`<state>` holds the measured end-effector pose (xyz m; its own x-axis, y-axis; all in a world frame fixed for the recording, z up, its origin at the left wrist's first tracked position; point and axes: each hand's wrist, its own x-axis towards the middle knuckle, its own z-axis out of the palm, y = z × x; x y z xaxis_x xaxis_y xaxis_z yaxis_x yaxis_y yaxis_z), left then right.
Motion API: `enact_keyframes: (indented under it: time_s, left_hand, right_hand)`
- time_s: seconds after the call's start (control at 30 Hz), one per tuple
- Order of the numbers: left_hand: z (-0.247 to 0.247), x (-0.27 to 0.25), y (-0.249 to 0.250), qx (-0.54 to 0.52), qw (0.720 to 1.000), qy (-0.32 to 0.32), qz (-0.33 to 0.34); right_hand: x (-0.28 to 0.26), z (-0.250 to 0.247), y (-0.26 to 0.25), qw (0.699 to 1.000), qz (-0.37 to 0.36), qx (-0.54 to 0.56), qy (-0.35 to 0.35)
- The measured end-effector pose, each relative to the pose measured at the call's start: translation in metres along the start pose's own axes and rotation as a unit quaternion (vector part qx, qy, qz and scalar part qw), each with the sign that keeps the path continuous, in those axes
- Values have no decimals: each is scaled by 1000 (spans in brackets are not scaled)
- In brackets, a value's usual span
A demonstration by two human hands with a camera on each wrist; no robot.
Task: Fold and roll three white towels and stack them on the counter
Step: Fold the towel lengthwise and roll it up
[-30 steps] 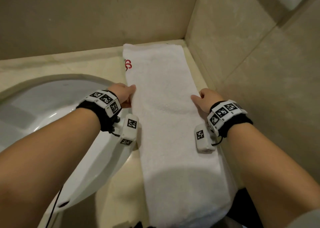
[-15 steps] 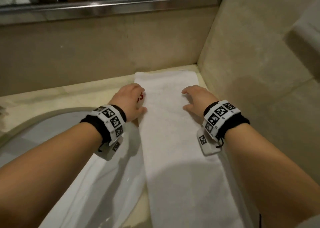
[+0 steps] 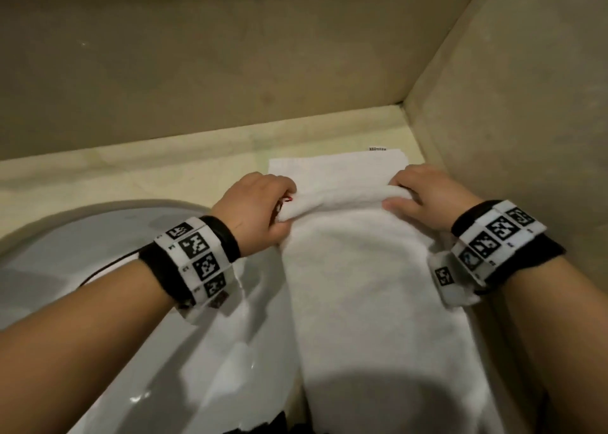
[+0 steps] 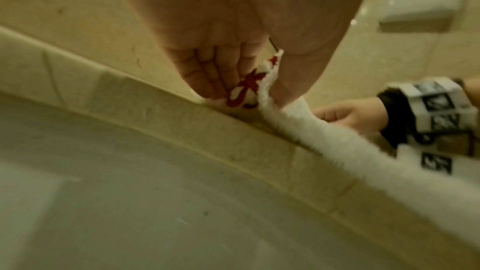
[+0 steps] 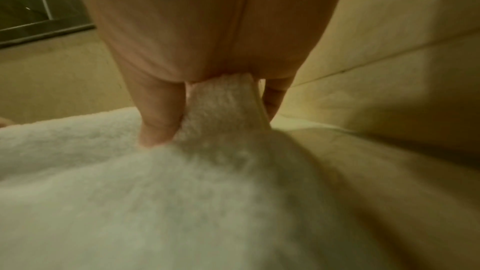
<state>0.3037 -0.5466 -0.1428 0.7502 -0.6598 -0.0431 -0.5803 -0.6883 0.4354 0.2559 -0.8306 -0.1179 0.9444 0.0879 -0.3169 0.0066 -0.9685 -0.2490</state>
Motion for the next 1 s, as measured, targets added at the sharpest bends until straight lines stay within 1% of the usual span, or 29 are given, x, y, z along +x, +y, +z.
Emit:
enact_keyframes:
  time_s: [0.07, 0.13, 0.2, 0.27, 0.3, 0.37, 0.5, 0.57, 0.63, 0.73, 0.8, 0.83, 0.87, 0.93, 1.0]
  left_hand:
    - [-1, -3, -1, -39, 999, -5, -2]
    - [-1, -9, 1, -32, 999, -13, 15]
    - [-1, -17, 4, -33, 999, -3, 28]
    - [-6, -20, 7, -74, 997, 8, 5]
    - [-11, -20, 9, -102, 994, 14, -19]
    - [-25, -12, 14, -150, 986, 28, -64]
    - [-66, 25, 13, -161, 974, 131, -95]
    - [-81, 43, 4, -178, 962, 161, -129]
    - [-83, 55, -5, -199, 949, 169, -179]
    - [-68, 61, -16, -229, 927, 157, -253]
    - [-52, 60, -22, -264, 915, 140, -273]
    - [-46, 60, -25, -272, 913, 128, -274]
    - [-40, 59, -27, -272, 915, 114, -275]
    - [-34, 59, -31, -253, 924, 97, -271]
    - [-34, 61, -35, -235, 928, 98, -271]
  right_hand:
    - [-10, -3, -1, 1000, 8, 11, -15]
    - [-17, -2, -4, 999, 26, 5, -20]
    - [-23, -3, -7, 999, 47, 17, -11]
    - [-26, -7, -8, 998, 49, 28, -6]
    - [-27, -12, -11, 998, 50, 28, 8]
    - [-22, -28, -15, 996, 58, 35, 66]
    - [15, -71, -27, 978, 90, 50, 182]
    - [40, -86, -32, 965, 100, 92, 226]
    - [59, -87, -34, 951, 113, 147, 249]
    - [78, -68, -27, 936, 151, 204, 245]
    - [86, -52, -20, 919, 178, 271, 223]
    - [88, -46, -16, 913, 185, 302, 204]
    - [90, -40, -13, 912, 191, 316, 179]
    - [93, -32, -7, 924, 201, 295, 132]
    - [96, -29, -5, 929, 203, 281, 130]
